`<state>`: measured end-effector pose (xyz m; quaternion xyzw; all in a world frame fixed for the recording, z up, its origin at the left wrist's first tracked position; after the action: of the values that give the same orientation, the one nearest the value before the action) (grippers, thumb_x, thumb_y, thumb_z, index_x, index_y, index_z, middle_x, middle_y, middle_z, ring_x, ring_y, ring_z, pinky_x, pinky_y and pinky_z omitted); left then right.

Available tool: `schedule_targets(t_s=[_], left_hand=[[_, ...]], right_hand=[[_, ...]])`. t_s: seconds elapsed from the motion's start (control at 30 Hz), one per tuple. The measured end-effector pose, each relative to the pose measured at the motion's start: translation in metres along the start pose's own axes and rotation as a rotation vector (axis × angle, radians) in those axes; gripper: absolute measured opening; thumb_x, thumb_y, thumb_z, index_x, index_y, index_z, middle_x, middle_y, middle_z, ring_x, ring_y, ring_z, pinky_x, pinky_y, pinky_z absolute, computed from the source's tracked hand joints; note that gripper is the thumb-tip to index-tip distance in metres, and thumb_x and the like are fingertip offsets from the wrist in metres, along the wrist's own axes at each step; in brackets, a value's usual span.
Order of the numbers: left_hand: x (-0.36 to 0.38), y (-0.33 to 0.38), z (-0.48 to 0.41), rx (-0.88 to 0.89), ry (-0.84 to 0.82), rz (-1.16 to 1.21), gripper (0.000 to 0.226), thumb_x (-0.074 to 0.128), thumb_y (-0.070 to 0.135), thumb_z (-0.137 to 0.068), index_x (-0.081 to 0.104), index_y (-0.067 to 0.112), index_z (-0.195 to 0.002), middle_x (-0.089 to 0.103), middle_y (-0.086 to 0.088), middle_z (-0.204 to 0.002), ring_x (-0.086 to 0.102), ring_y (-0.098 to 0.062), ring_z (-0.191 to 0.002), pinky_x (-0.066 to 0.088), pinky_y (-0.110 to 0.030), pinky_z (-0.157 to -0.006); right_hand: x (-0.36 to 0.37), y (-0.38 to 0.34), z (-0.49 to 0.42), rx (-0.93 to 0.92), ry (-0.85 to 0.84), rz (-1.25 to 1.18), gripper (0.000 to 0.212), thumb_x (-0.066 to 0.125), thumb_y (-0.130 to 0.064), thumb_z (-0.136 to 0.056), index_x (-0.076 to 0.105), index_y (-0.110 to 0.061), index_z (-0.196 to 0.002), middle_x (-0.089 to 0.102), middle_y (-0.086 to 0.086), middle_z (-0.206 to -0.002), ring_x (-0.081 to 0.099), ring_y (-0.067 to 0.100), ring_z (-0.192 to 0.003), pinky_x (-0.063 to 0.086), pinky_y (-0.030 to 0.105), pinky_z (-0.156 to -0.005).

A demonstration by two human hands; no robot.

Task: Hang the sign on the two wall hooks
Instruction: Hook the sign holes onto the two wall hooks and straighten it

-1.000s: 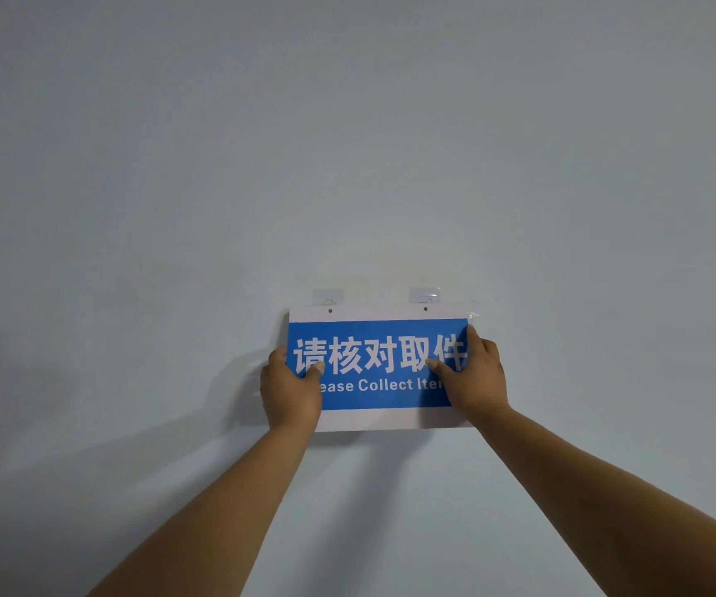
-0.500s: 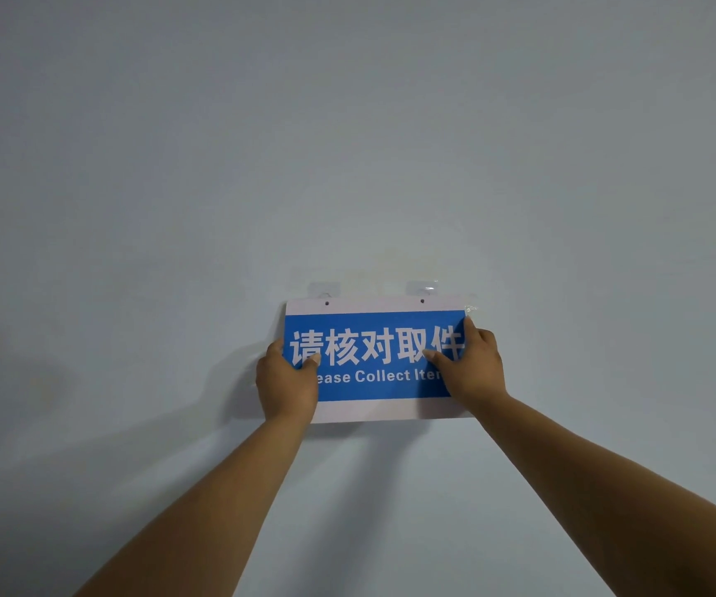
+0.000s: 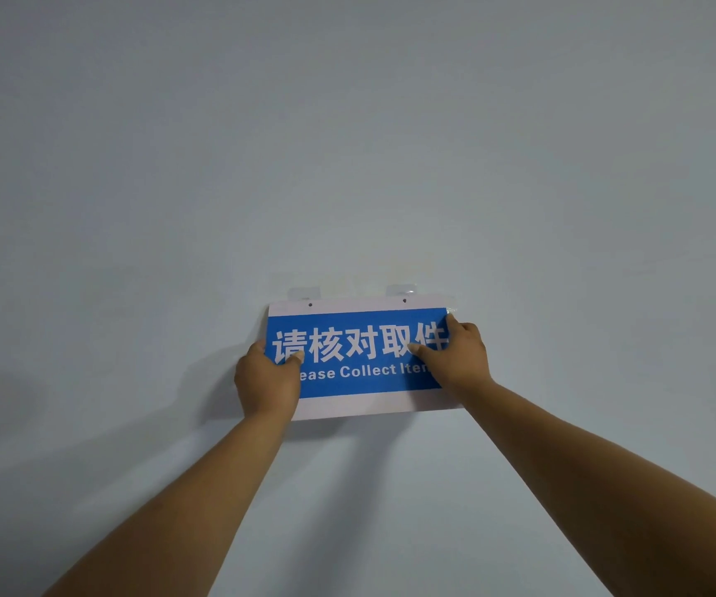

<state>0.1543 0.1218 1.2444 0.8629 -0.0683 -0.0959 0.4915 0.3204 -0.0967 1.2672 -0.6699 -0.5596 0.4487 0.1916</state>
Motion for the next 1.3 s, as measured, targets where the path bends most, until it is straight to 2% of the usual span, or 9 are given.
schedule_targets(t_s=[0.1,0.23,0.33,0.47,0.57,0.77,0.97,1.2,1.3], left_hand=[[-0.006,0.007,-0.005,-0.009,0.017,-0.002,0.034,0.075,0.025,-0.083,0.069,0.013,-0.115,0.075,-0.007,-0.109,0.074,-0.029,-0.089,0.061,-0.042,-0.074],[-0.015,0.013,-0.007,0.006,0.022,0.000,0.024,0.075,0.021,-0.084,0.068,0.015,-0.106,0.075,-0.006,-0.104,0.071,-0.025,-0.081,0.059,-0.036,-0.068],[-0.016,0.012,-0.005,0.014,0.018,-0.012,0.030,0.075,0.021,-0.084,0.068,0.012,-0.112,0.074,-0.007,-0.107,0.069,-0.024,-0.080,0.057,-0.034,-0.065],[-0.013,0.003,0.003,-0.008,0.016,-0.016,0.029,0.074,0.023,-0.082,0.068,0.017,-0.109,0.075,-0.005,-0.106,0.073,-0.028,-0.086,0.062,-0.045,-0.076],[-0.009,-0.005,0.013,-0.029,0.020,0.001,0.039,0.075,0.024,-0.082,0.065,0.016,-0.119,0.073,-0.006,-0.112,0.073,-0.029,-0.091,0.062,-0.047,-0.078],[-0.003,-0.014,0.021,-0.041,0.036,0.048,0.042,0.075,0.025,-0.085,0.061,0.015,-0.124,0.069,-0.007,-0.116,0.072,-0.028,-0.091,0.062,-0.042,-0.070],[-0.003,-0.014,0.017,-0.012,0.049,0.028,0.047,0.076,0.024,-0.083,0.061,0.017,-0.127,0.070,-0.006,-0.118,0.072,-0.028,-0.096,0.062,-0.046,-0.077],[-0.012,-0.008,0.005,0.089,0.076,0.003,0.043,0.074,0.026,-0.083,0.064,0.020,-0.124,0.069,-0.003,-0.112,0.070,-0.025,-0.096,0.061,-0.042,-0.079],[-0.012,-0.006,-0.004,0.093,0.058,-0.042,0.036,0.073,0.027,-0.085,0.066,0.018,-0.119,0.066,-0.005,-0.110,0.069,-0.024,-0.091,0.059,-0.037,-0.071]], right_hand=[[0.001,-0.001,0.002,-0.010,-0.012,0.004,0.075,0.074,-0.042,-0.083,0.038,-0.015,-0.144,0.045,0.008,-0.137,0.052,0.025,-0.123,0.046,0.038,-0.098],[0.009,0.004,0.010,0.002,-0.027,-0.020,0.076,0.073,-0.043,-0.084,0.037,-0.016,-0.145,0.045,0.006,-0.137,0.052,0.024,-0.124,0.047,0.038,-0.098],[0.012,0.007,0.014,0.001,-0.023,-0.043,0.075,0.073,-0.044,-0.083,0.037,-0.017,-0.143,0.045,0.006,-0.136,0.052,0.024,-0.123,0.048,0.038,-0.096],[0.008,0.009,0.017,-0.019,-0.014,-0.042,0.069,0.074,-0.041,-0.084,0.041,-0.017,-0.140,0.046,0.006,-0.133,0.053,0.023,-0.120,0.048,0.035,-0.094],[0.005,0.013,0.021,-0.022,-0.004,-0.026,0.068,0.074,-0.040,-0.084,0.041,-0.017,-0.139,0.046,0.005,-0.134,0.054,0.023,-0.121,0.048,0.036,-0.094],[0.002,0.015,0.024,-0.040,0.027,-0.025,0.070,0.074,-0.040,-0.084,0.040,-0.018,-0.141,0.047,0.004,-0.136,0.053,0.022,-0.122,0.049,0.038,-0.095],[0.008,0.018,0.022,-0.028,-0.001,-0.001,0.069,0.072,-0.040,-0.085,0.038,-0.019,-0.141,0.046,0.005,-0.137,0.053,0.024,-0.122,0.049,0.039,-0.094],[0.019,0.020,0.023,-0.029,-0.002,-0.024,0.073,0.072,-0.043,-0.084,0.038,-0.017,-0.143,0.046,0.007,-0.137,0.053,0.025,-0.122,0.047,0.038,-0.096],[0.021,0.017,0.023,-0.024,-0.002,-0.018,0.074,0.072,-0.044,-0.084,0.038,-0.015,-0.143,0.046,0.008,-0.138,0.052,0.025,-0.122,0.046,0.039,-0.097]])
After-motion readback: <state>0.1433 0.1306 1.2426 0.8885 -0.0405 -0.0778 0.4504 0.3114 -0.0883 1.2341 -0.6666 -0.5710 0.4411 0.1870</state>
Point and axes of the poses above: each hand's wrist, its own z-axis away from the middle knuckle, its own x-axis out of the palm, y = z × x, the point moved 3 cm from there along -z, towards the middle knuckle
